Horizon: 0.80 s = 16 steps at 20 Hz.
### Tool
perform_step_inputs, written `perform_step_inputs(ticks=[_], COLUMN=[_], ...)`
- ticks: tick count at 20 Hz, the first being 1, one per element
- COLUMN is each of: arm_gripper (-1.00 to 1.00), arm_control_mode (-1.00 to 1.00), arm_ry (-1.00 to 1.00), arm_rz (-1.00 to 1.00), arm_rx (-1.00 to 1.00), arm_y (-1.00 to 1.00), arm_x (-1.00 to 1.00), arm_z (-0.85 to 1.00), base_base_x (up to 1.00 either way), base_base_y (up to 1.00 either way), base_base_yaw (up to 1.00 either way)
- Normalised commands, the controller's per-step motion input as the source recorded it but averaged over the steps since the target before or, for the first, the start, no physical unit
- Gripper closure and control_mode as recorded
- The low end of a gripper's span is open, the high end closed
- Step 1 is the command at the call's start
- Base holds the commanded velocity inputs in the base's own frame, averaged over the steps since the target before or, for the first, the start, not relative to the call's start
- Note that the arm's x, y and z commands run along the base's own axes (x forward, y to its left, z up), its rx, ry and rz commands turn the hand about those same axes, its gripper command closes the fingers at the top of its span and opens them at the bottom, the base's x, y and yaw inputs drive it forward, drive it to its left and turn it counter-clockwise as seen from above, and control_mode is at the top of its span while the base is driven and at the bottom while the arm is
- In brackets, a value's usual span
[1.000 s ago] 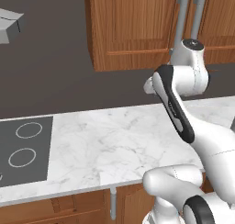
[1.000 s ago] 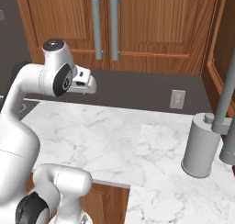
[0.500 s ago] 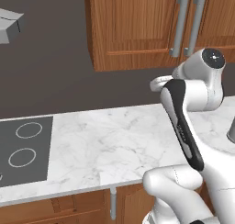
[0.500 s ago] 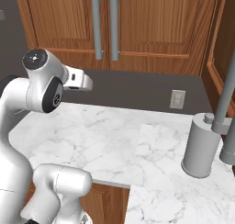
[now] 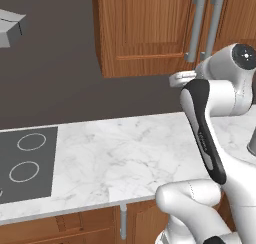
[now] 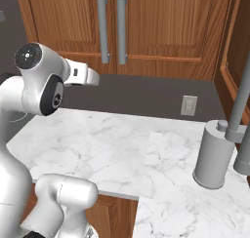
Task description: Open the cabinet directly in front. Then move the beer and the cup to the dining counter with the jar on it.
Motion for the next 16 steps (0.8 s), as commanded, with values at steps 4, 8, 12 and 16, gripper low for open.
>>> perform_step_inputs(ticks=[4, 8, 12, 16], arm_gripper=[-1.0, -1.0, -1.0, -1.0], arm_control_mode=[-1.0, -1.0, -1.0, -1.0], arm_ry=[0.0, -0.02, -0.08, -0.02], arm_rz=[-0.05, -0.03, -0.01, 0.0], arm_rx=[0.0, 0.0, 0.0, 0.0], arm_y=[-0.13, -0.16, -0.18, -0.19], arm_x=[0.0, 0.0, 0.04, 0.09], arm_z=[0.56, 0.31, 0.13, 0.14], base_base_x=[0.0, 0.0, 0.0, 0.0], base_base_y=[0.0, 0.0, 0.0, 0.0], base_base_yaw=[0.0, 0.0, 0.0, 0.0])
